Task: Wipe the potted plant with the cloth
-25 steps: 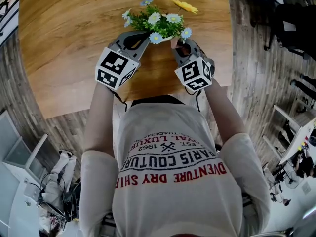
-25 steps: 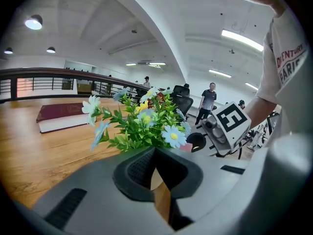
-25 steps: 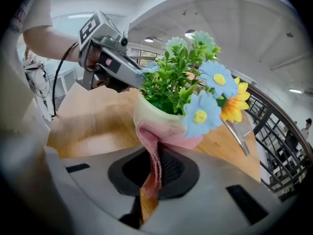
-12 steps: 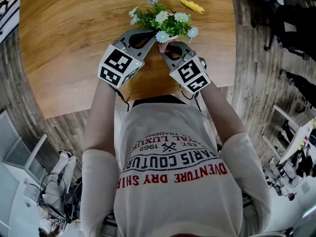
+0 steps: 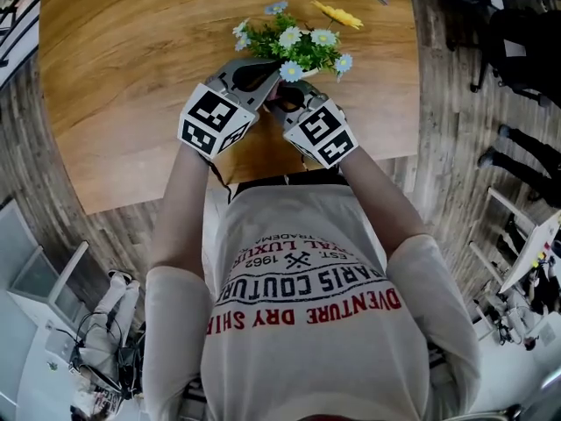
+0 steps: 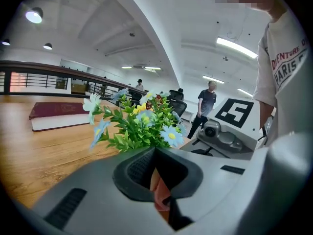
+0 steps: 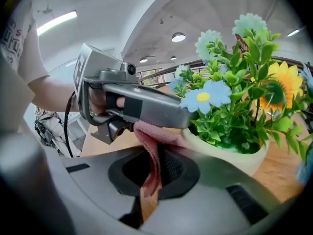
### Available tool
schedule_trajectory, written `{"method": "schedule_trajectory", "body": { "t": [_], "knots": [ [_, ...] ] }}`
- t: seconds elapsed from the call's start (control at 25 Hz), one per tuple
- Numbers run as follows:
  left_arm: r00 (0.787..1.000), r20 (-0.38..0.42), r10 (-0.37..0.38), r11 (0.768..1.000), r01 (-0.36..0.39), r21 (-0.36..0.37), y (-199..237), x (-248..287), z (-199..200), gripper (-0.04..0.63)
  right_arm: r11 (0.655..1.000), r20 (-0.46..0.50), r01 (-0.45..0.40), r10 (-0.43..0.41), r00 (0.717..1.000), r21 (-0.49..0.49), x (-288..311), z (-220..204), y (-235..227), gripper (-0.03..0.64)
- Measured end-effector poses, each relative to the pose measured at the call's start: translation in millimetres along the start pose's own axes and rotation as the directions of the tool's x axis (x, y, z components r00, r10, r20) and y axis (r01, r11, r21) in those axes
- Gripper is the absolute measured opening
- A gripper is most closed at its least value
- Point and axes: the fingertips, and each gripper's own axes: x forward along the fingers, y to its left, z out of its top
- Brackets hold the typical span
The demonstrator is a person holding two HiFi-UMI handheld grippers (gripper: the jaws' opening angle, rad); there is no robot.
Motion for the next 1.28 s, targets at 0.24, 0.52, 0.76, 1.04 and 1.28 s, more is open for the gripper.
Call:
{"method": "schedule_trajectory", "body": {
  "t": [0.24,0.52,0.76,1.04,1.28],
  "knots": [
    [0.993,0.044,0.105,0.994,-0.105,-0.011,-7.6,-20.3,0.7,0.015,1.000,-0.013,-0.014,0.014,1.000,-0.001,-27.0,-4.4,4.0,0.035],
    [0.968,0.041,0.249,0.967,-0.247,-0.061,-15.5,-24.8,-2.2,0.015,0.999,-0.087,0.015,-0.019,0.996,-0.049,-81.9,-33.2,-34.8,0.035],
    [0.936,0.031,0.351,0.931,-0.346,-0.112,-19.6,-9.8,-4.3,0.015,0.997,-0.144,0.059,-0.066,0.987,-0.053,-119.5,-56.0,-96.9,0.035],
    [0.892,0.005,0.452,0.879,-0.444,-0.172,-12.2,3.1,-10.2,0.015,0.985,-0.184,0.092,-0.118,0.976,-0.145,-116.8,-55.2,-166.4,0.035],
    [0.865,0.003,0.501,0.845,-0.489,-0.215,-6.6,2.6,-10.0,0.016,0.971,-0.159,0.033,-0.072,0.985,-0.235,-86.0,-25.0,-183.4,0.037]
  ]
}}
